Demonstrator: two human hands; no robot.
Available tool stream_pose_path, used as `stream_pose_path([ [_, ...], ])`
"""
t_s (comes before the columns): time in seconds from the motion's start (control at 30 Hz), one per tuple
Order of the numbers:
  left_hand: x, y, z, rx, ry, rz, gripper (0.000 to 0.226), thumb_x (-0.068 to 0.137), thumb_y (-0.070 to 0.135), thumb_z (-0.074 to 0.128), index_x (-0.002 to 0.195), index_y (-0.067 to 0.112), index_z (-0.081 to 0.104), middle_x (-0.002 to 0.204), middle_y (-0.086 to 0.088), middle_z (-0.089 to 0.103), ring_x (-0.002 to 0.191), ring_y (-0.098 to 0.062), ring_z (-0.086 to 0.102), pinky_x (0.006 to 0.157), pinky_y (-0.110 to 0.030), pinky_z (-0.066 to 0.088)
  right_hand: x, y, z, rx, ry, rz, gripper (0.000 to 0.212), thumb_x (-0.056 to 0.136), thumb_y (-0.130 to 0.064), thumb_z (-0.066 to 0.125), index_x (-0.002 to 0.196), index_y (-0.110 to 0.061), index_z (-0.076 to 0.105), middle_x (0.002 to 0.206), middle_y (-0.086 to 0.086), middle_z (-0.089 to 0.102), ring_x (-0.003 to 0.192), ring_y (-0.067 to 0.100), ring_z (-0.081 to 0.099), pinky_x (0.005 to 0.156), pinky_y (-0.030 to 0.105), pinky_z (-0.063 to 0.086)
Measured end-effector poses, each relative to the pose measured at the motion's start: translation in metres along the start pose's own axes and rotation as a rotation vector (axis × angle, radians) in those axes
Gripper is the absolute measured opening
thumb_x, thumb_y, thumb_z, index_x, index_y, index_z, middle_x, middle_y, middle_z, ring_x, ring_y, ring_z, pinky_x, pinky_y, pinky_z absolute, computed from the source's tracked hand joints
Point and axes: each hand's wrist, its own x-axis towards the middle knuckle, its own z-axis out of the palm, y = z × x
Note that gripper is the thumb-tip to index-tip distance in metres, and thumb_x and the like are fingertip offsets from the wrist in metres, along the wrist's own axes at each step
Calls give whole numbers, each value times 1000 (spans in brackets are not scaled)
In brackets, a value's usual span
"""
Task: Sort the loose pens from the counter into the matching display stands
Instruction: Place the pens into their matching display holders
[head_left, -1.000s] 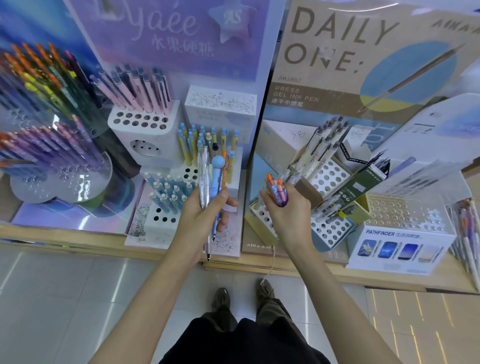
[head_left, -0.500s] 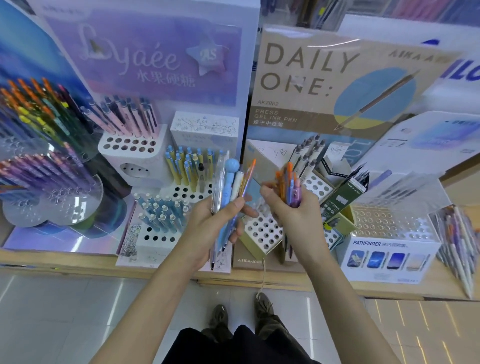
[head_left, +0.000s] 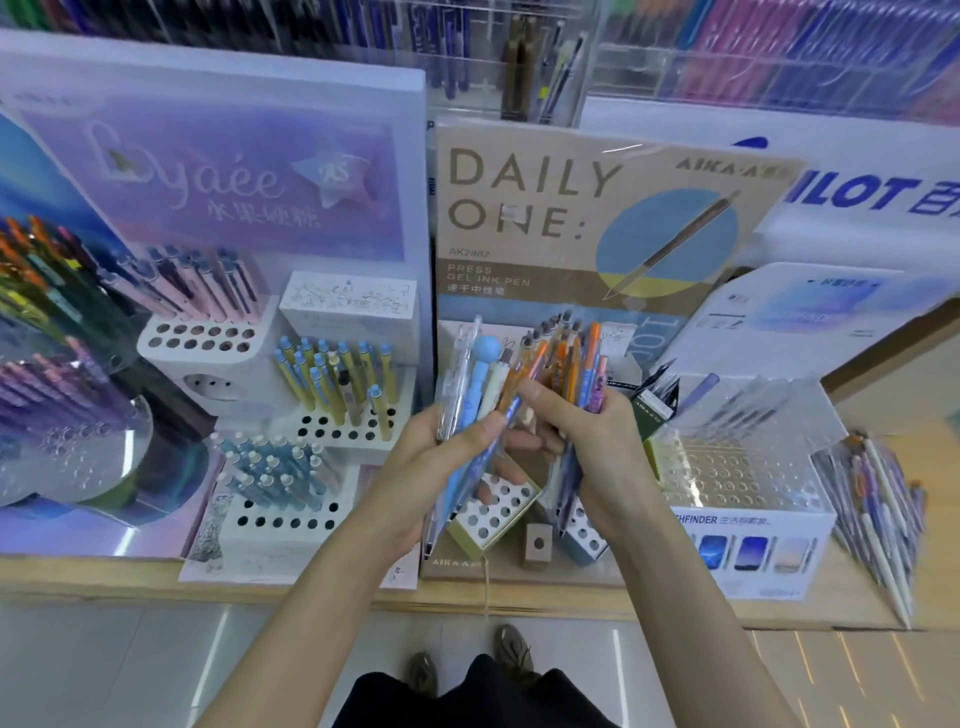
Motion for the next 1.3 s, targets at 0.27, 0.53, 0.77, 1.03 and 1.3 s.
stream_pose_path([
  [0.27,16,-14,4,61,226,44,17,93,23,55,108,14,58,90,-7,75,69,-17,71,52,-24,55,12,-14,-44,-56,176,-43,17,80,-20,74,68,-22,62,57,2,36,49,16,32,48,28,32],
  [0.53,3,-27,-18,71,423,72,6,89,11,61,86,12,56,51,5,55,36,-4,33,36,-15,26,9,0,-50,-147,233,-34,16,85,-18,71,71,-20,64,56,0,39,54,18,34,53,32,33],
  [0.77,-3,-17,6,101,308,59,27,60,32,77,85,23,72,82,3,74,52,1,57,45,-10,39,5,3,-25,19,101,55,12,83,-12,70,79,-8,59,54,-4,46,45,10,39,46,20,37],
  [1.03,-3,-15,13,58,213,77,37,61,31,85,92,20,68,79,-2,75,76,-11,71,65,-15,52,-3,1,-6,19,51,72,14,84,-12,70,81,-6,58,51,-2,42,44,10,36,45,19,36],
  [1.3,-6,-14,9,122,120,82,19,76,29,73,92,19,68,69,2,69,71,-7,66,67,-15,50,2,-4,-2,-130,66,-82,13,80,-13,74,91,-12,68,57,-14,61,50,-2,54,51,10,42],
])
